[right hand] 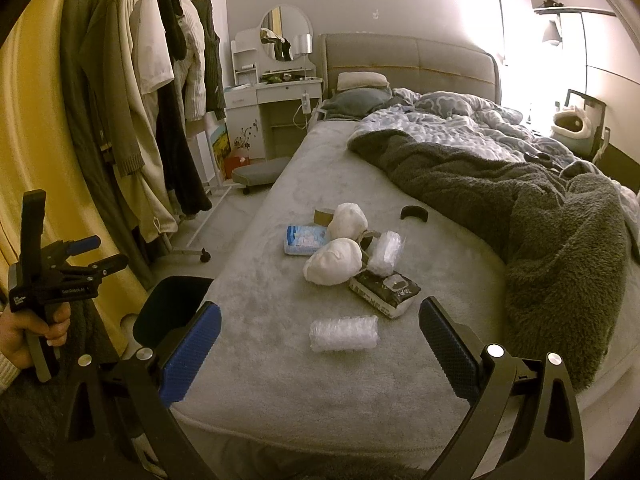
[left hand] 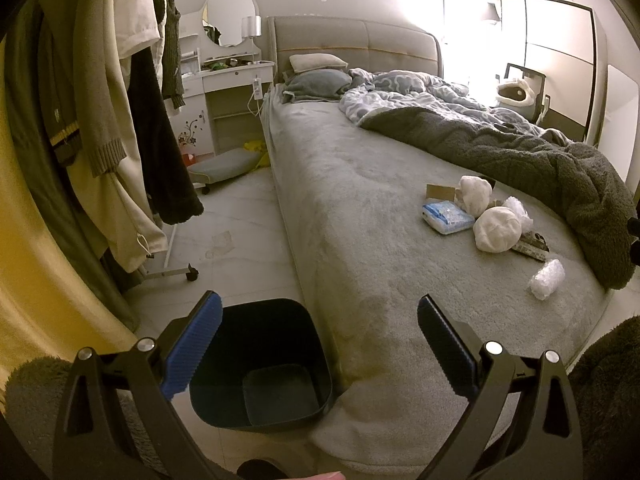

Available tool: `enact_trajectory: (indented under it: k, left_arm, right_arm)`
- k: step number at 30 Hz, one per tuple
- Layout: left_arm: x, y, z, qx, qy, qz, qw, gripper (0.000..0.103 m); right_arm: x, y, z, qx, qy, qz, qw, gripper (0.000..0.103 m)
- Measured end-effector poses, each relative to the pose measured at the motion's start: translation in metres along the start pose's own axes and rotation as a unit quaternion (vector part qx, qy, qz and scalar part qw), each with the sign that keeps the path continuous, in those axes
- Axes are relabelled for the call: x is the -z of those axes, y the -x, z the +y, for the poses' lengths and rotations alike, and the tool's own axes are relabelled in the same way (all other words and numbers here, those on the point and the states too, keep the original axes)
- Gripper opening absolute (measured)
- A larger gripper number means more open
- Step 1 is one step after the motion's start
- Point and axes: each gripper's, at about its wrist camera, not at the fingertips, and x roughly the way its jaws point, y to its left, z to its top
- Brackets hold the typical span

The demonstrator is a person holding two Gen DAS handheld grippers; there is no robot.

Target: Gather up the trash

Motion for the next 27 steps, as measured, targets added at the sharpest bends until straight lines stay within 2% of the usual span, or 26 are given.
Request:
enact_trajectory:
  k: [23, 27]
  left_arm:
    - [0.000, -0.001, 0.000, 0.000, 0.001, 0.003, 1.0000, 0.100]
    - [0.000, 0.000, 0.000, 0.000, 0.001, 0.003, 1.0000, 0.100]
  right_arm:
    - [-0.005, 0.002, -0.004, 0.000, 0.001, 0.003, 1.000, 0.100]
    - [0.003, -0.009, 0.002, 0.000, 0.002, 0.004, 1.000, 0.100]
